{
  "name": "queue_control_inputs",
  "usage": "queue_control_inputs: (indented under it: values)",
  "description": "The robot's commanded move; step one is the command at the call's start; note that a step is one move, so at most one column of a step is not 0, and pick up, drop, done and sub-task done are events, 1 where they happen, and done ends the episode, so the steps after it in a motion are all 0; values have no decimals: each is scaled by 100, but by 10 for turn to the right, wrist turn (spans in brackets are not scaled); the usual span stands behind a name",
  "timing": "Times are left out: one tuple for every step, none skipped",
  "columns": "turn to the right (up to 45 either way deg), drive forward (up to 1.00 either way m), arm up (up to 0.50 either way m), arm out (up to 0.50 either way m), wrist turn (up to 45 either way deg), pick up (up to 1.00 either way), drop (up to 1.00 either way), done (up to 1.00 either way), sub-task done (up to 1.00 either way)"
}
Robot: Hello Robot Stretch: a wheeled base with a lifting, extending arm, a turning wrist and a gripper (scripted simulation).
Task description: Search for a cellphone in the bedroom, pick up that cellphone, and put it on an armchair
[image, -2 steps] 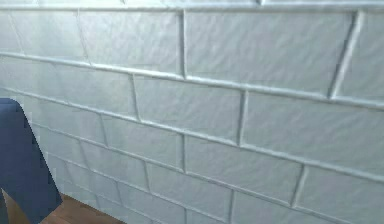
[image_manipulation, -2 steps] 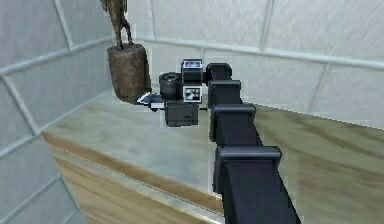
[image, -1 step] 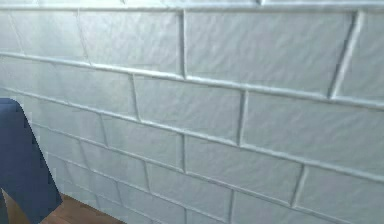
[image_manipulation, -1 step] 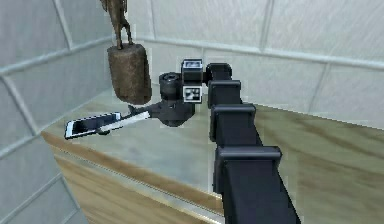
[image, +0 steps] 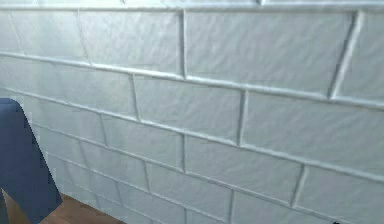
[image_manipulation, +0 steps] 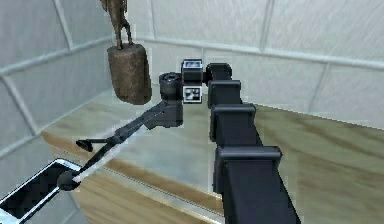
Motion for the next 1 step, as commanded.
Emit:
queue_control_inputs:
  values:
    - [0,0,0,0,-300,0,0,0,0]
